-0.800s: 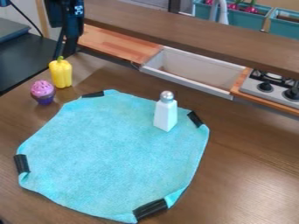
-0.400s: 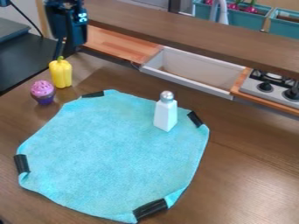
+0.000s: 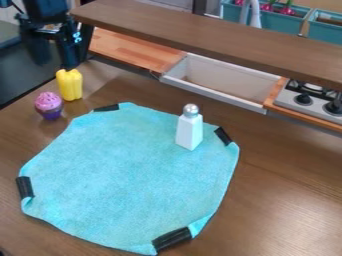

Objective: Fold from bottom left to top right

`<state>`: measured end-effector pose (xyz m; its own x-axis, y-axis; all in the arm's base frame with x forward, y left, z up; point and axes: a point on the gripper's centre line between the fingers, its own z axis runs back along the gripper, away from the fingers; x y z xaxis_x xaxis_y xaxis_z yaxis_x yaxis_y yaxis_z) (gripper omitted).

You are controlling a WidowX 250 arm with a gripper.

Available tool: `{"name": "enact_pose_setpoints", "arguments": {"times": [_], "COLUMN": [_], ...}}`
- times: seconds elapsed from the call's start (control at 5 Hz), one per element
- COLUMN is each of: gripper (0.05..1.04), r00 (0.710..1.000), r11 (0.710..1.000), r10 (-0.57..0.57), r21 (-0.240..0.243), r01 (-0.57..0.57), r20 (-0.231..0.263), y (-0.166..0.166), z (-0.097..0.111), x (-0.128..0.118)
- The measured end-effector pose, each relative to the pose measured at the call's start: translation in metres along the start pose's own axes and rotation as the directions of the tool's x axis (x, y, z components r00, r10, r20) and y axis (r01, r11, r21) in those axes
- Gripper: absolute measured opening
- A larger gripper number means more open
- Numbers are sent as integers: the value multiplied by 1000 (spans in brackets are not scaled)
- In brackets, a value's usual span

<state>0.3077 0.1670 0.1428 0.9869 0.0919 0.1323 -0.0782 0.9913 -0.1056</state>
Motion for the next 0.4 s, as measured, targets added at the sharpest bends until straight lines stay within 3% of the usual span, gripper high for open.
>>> {"name": "enact_pose_setpoints", "arguments": {"times": [0.2, 0.4], "gripper": [1000, 1000], "r00": [977, 934], "r11": [977, 933], "r10": [209, 352], "r21": [35, 54], "r01": [-210, -355], "r20": [42, 60], "y": [11, 8], "z": [-17, -28], "x": [-24, -43]}}
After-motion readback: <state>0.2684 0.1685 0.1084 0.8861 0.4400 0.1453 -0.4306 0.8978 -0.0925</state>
